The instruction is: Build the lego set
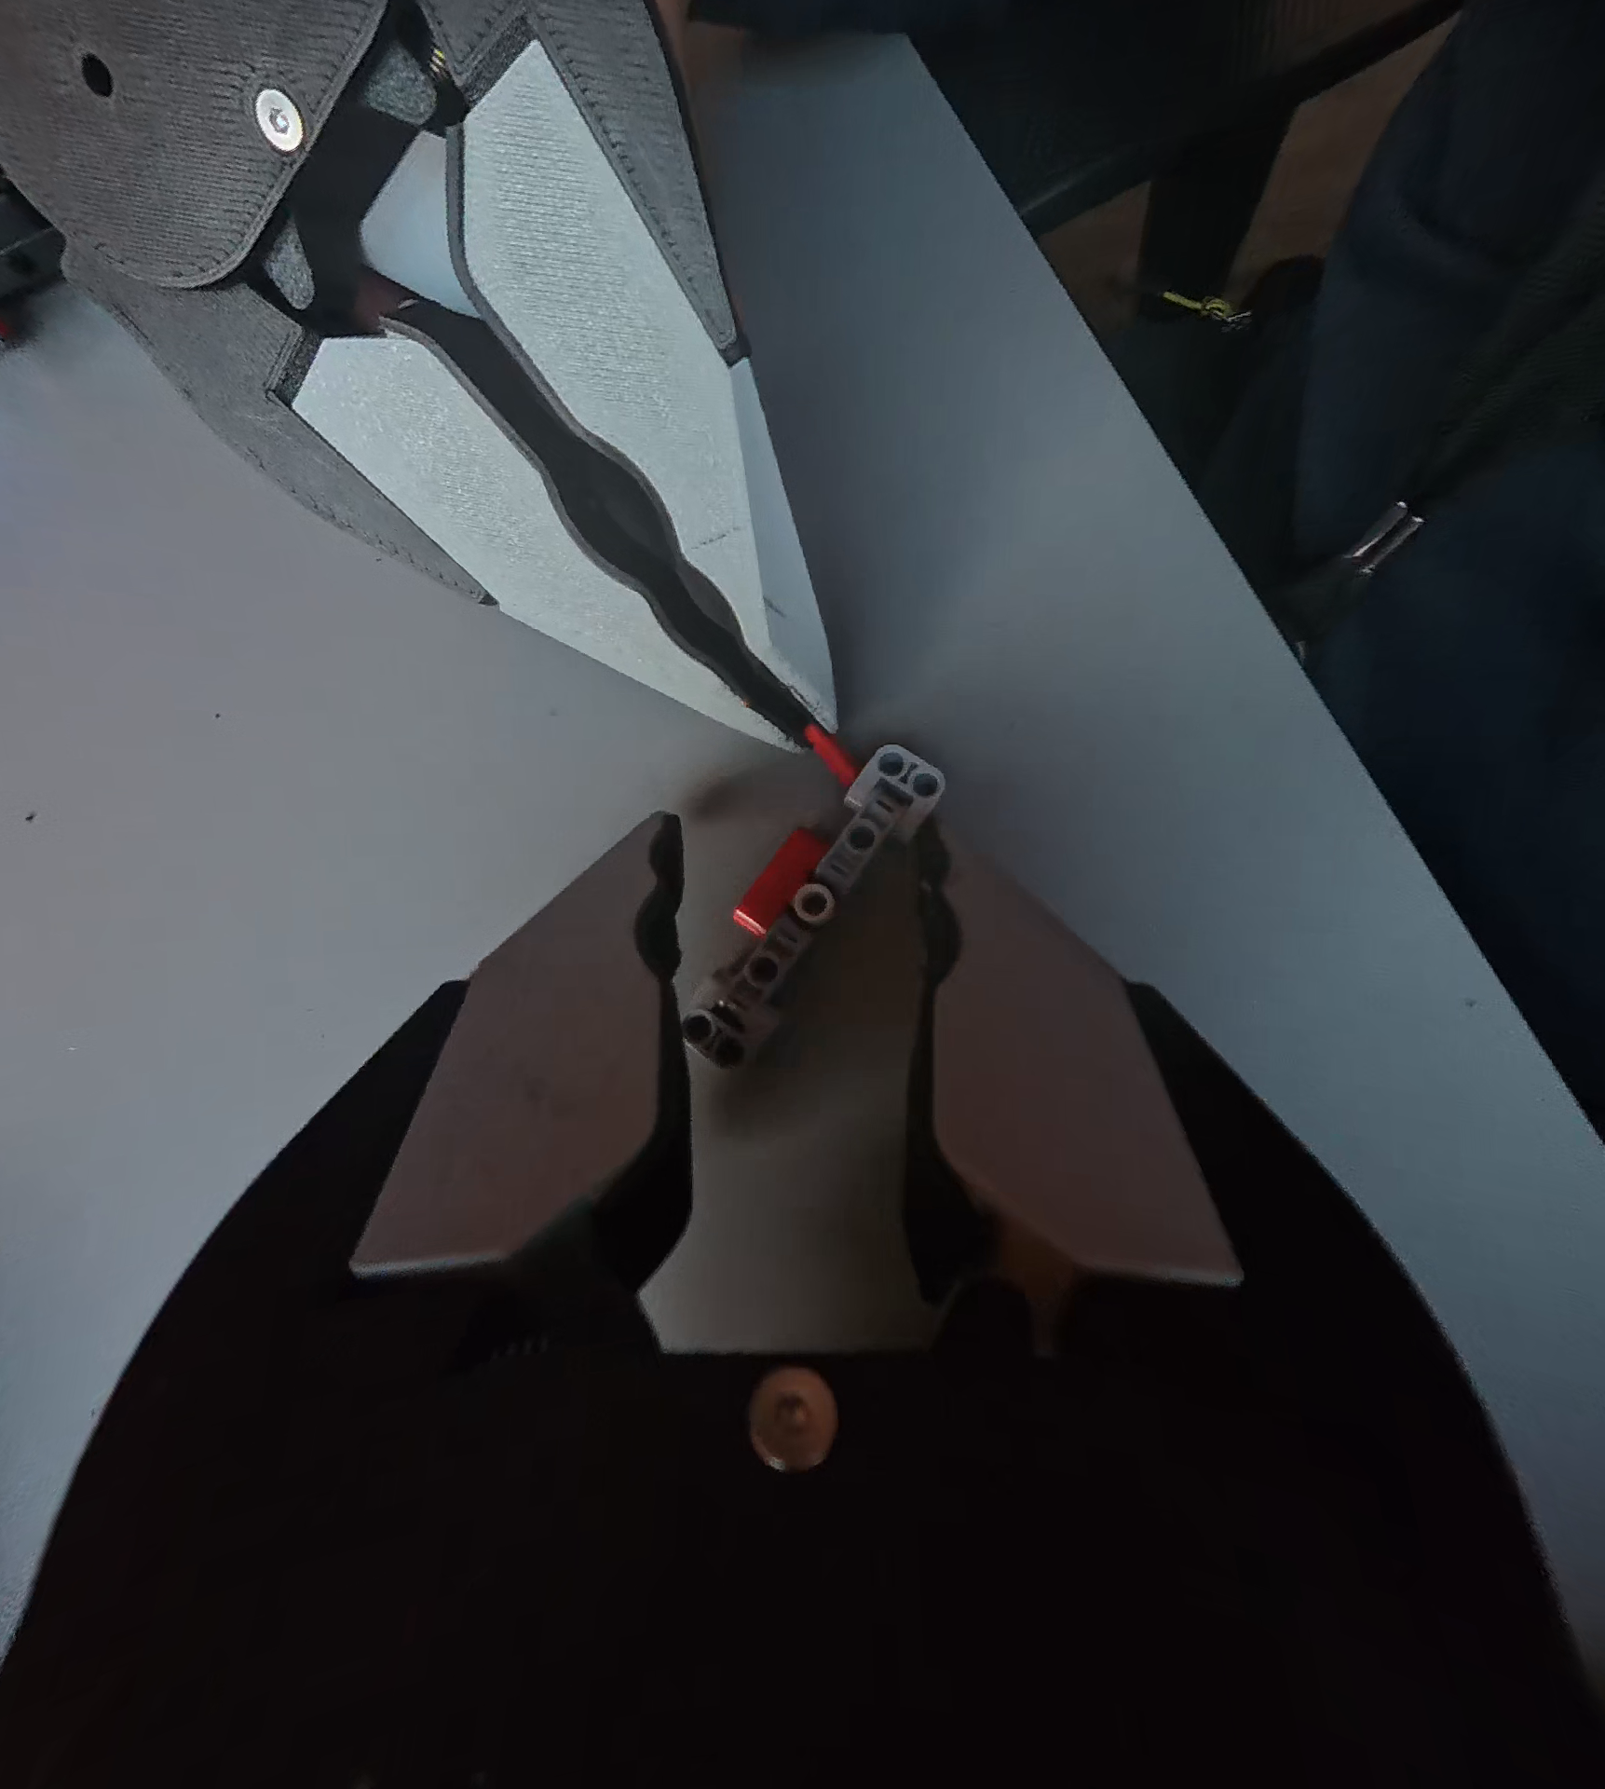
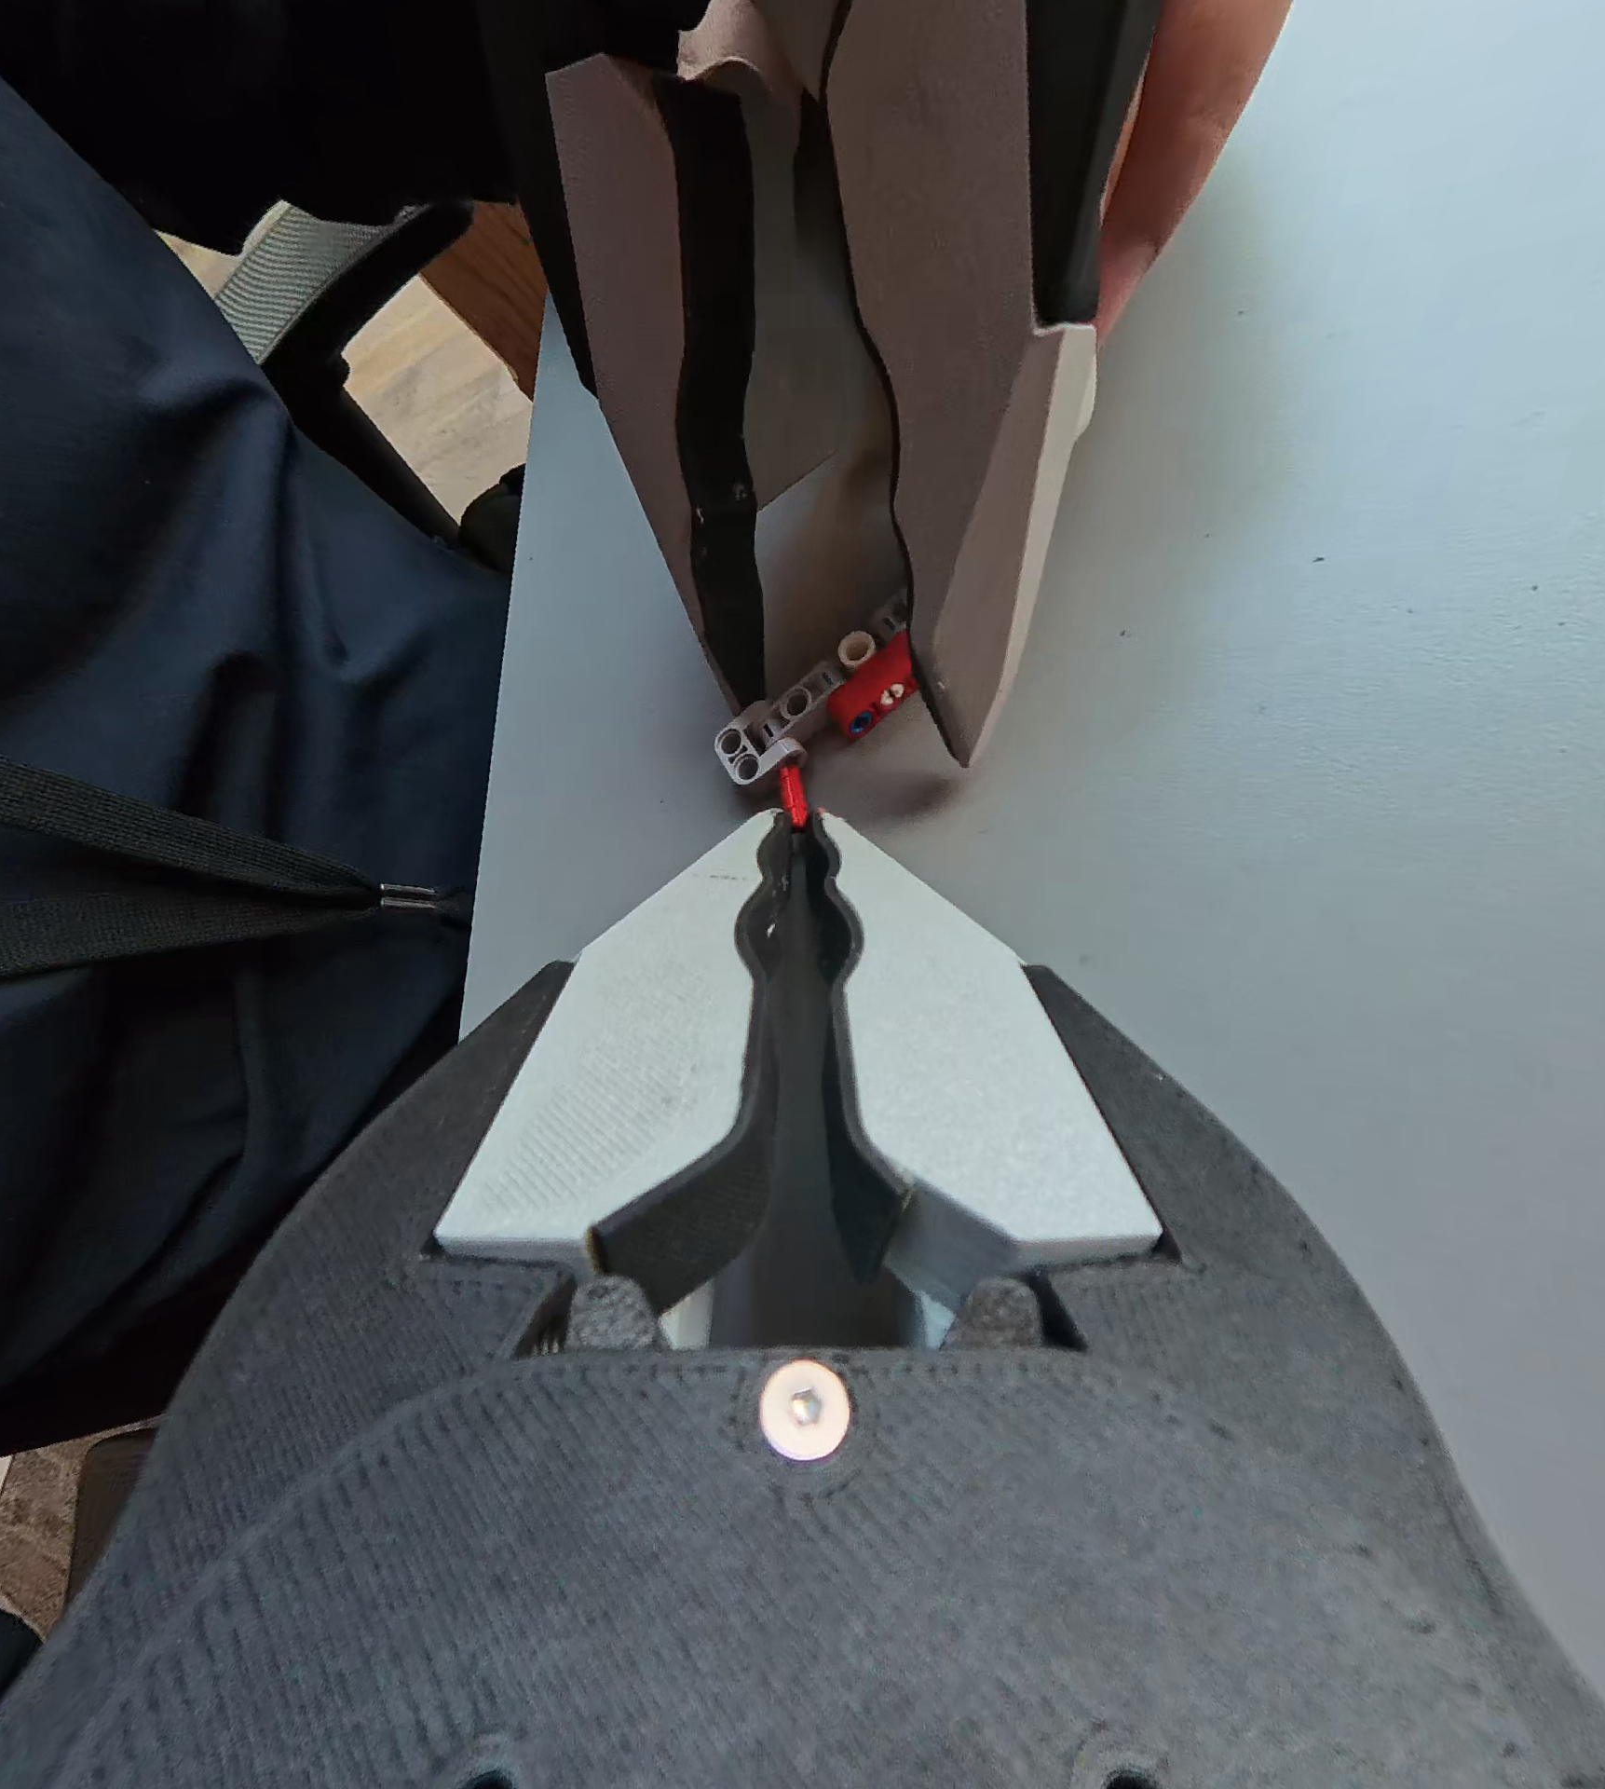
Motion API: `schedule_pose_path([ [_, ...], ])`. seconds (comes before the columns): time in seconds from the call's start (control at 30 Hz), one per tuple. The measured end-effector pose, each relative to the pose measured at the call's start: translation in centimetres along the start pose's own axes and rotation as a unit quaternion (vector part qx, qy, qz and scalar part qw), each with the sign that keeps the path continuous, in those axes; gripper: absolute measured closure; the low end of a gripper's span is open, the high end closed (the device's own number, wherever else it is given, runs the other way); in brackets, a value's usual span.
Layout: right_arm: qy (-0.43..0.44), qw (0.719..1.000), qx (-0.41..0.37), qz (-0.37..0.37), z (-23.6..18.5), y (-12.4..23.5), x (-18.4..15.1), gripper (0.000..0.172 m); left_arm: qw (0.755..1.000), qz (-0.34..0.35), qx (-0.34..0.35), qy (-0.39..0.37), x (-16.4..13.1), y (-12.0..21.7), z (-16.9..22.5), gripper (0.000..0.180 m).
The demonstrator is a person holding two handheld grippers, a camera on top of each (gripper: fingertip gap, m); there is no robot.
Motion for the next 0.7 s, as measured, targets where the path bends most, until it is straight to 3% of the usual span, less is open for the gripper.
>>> schedule_pose_path([
  [0.6,0.054,0.998,0.026,-0.026,0.7,0.0,0.6,0.172,0.999,-0.002,-0.04,-0.016,0.2,-0.3,1.0,0.167],
  [0.7,0.061,0.996,0.049,-0.038,1.0,0.1,0.7,0.172,1.0,0.0,-0.023,-0.02,0.2,-0.3,1.1,0.162],
])
Point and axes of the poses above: each gripper's, where its closed fingertips meet, y back along the fingers, x out of its top, z = x × y across the jaws, the point moved 9 cm from there along y, back along the fingers, and after that the axes turned 2 degrees about y, right-handed, at the moved point
